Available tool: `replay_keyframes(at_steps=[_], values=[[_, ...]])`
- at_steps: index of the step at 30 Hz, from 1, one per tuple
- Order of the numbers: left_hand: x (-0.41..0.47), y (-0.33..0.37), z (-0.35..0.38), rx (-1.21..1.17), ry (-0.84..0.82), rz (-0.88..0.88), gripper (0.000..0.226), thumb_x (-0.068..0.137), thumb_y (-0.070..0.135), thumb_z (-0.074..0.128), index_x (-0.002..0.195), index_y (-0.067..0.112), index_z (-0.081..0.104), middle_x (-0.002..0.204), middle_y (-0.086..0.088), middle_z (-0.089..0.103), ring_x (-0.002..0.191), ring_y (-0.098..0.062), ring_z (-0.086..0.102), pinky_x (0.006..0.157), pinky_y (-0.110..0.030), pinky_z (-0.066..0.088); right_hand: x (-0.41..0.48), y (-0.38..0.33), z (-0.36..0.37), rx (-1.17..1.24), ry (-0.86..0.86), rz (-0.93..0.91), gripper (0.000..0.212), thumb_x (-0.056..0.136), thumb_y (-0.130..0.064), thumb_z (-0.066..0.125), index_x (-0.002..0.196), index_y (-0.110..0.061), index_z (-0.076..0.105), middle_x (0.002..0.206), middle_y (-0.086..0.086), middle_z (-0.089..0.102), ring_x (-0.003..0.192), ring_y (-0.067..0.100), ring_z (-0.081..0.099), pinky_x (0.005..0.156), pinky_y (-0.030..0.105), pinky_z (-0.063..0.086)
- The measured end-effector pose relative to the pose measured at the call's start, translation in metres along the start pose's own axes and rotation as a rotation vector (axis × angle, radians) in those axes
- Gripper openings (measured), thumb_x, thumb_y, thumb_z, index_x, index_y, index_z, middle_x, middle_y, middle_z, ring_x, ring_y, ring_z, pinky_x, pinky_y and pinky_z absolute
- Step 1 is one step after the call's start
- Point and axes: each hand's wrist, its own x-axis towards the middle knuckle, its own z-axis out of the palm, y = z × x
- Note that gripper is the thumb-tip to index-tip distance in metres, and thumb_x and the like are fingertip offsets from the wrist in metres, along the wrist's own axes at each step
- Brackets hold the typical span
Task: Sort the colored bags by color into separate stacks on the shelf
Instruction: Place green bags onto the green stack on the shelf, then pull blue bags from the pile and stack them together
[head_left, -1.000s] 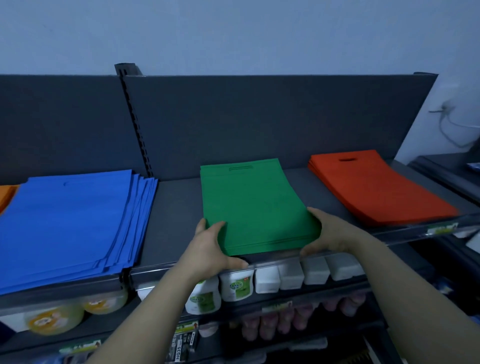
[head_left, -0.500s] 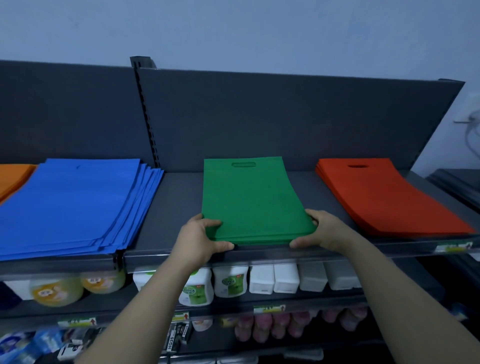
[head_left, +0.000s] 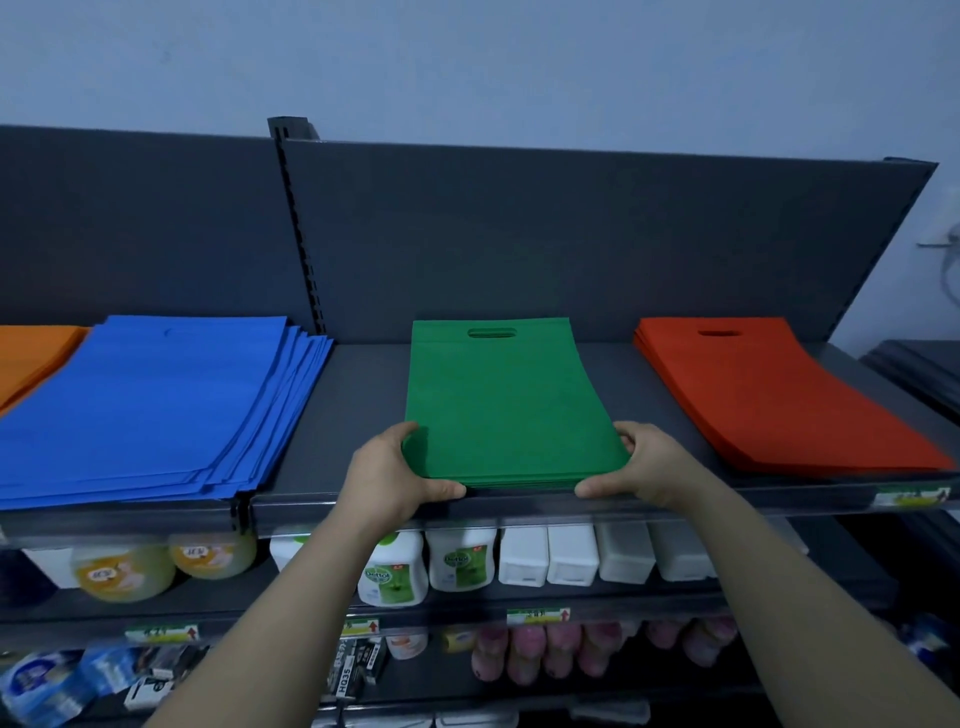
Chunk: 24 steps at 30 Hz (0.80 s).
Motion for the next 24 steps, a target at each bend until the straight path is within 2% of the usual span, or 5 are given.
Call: replay_keyframes(at_steps=[4, 8, 11, 16, 24], values=[[-0.001, 0.001, -0.001, 0.017, -0.013, -0.009, 0.107, 0.055, 0.036, 0.091, 0.145, 0.016, 0.037, 0.146, -0.004, 0.044, 0.131, -0.025, 0.043, 0.103, -0.035, 0.040, -0.001, -0.005, -0.004, -0.021, -0.022, 0.032, 0.112, 0.026, -0.055, 0.091, 0.124, -0.018, 0.050, 0.126, 0.004, 0.057, 0.108, 0.017, 0.060, 0.095, 0.036, 0.050], [0.002, 0.004, -0.013, 0.006, -0.024, 0.024, 0.110, 0.056, 0.043, 0.088, 0.147, 0.016, 0.032, 0.148, -0.005, 0.041, 0.133, -0.024, 0.042, 0.105, -0.037, 0.040, -0.006, -0.020, -0.013, -0.105, 0.001, 0.000, 0.141, 0.039, -0.058, 0.089, 0.151, -0.014, 0.016, 0.156, 0.008, 0.020, 0.141, 0.025, 0.028, 0.113, 0.040, 0.032], [0.006, 0.010, -0.029, -0.015, 0.070, 0.072, 0.093, 0.070, 0.048, 0.078, 0.146, 0.017, 0.035, 0.149, -0.003, 0.040, 0.133, -0.022, 0.042, 0.104, -0.037, 0.039, -0.005, -0.033, -0.013, -0.186, 0.078, -0.101, 0.116, 0.060, -0.058, 0.081, 0.151, -0.015, 0.022, 0.156, 0.003, 0.020, 0.143, 0.022, 0.022, 0.117, 0.038, 0.025], [0.015, 0.014, -0.060, 0.189, 0.246, 0.196, 0.059, 0.090, 0.041, 0.059, 0.141, 0.017, 0.044, 0.143, -0.003, 0.048, 0.128, -0.021, 0.047, 0.103, -0.037, 0.042, 0.012, -0.072, 0.002, -0.348, 0.256, -0.247, 0.076, 0.085, -0.045, 0.065, 0.146, -0.011, 0.036, 0.152, 0.006, 0.035, 0.137, 0.023, 0.036, 0.113, 0.034, 0.031], [0.025, -0.025, -0.135, 0.350, 0.393, 0.137, 0.047, 0.094, 0.035, 0.052, 0.138, 0.018, 0.048, 0.136, 0.000, 0.054, 0.121, -0.023, 0.052, 0.097, -0.036, 0.044, 0.032, -0.164, 0.058, -0.510, 0.327, -0.387, 0.065, 0.091, -0.042, 0.056, 0.145, -0.012, 0.036, 0.149, 0.006, 0.040, 0.138, 0.021, 0.036, 0.120, 0.041, 0.014]])
